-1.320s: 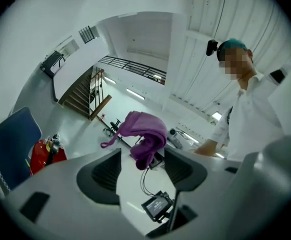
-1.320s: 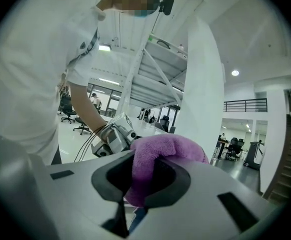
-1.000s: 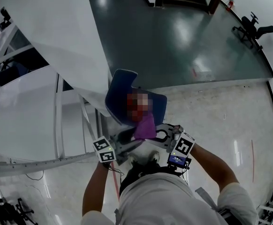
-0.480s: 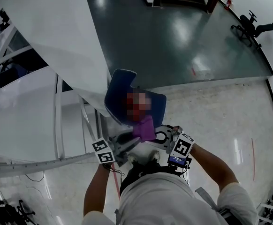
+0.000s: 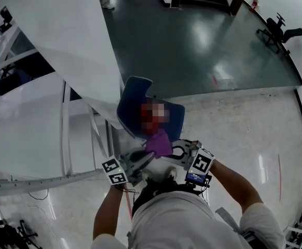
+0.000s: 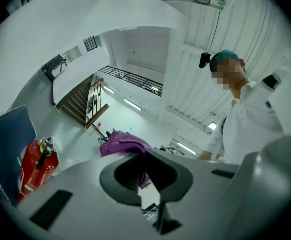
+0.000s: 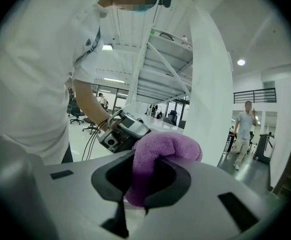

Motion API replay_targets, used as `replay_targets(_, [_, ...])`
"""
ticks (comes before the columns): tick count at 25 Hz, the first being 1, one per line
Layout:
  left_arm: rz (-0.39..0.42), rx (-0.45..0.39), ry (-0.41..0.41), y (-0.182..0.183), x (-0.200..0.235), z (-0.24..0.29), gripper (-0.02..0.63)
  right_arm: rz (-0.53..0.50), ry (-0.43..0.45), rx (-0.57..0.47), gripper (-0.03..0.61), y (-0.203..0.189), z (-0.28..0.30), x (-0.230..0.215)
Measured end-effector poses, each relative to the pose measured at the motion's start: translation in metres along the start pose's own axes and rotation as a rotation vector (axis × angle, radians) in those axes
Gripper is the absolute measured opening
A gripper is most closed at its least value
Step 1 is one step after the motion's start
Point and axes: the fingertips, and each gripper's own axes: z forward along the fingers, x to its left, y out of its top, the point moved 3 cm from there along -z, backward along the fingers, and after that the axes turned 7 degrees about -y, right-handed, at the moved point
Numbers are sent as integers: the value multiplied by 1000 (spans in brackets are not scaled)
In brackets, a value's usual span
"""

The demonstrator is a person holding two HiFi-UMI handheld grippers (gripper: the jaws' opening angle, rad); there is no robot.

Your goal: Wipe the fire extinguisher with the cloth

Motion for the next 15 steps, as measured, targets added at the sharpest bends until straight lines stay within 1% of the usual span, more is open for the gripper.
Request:
replay_targets(6, [45,-9,34,2,-5,-11,20,13,7,-9,61,3,8,4])
replay_targets(10, [57,-20,51,7,-4,-23,20,36,11,-25,67,3,11,4])
replay_targets(15, [78,-8,64,10,-4,-32,20,32,14,-42,78,7,13,4])
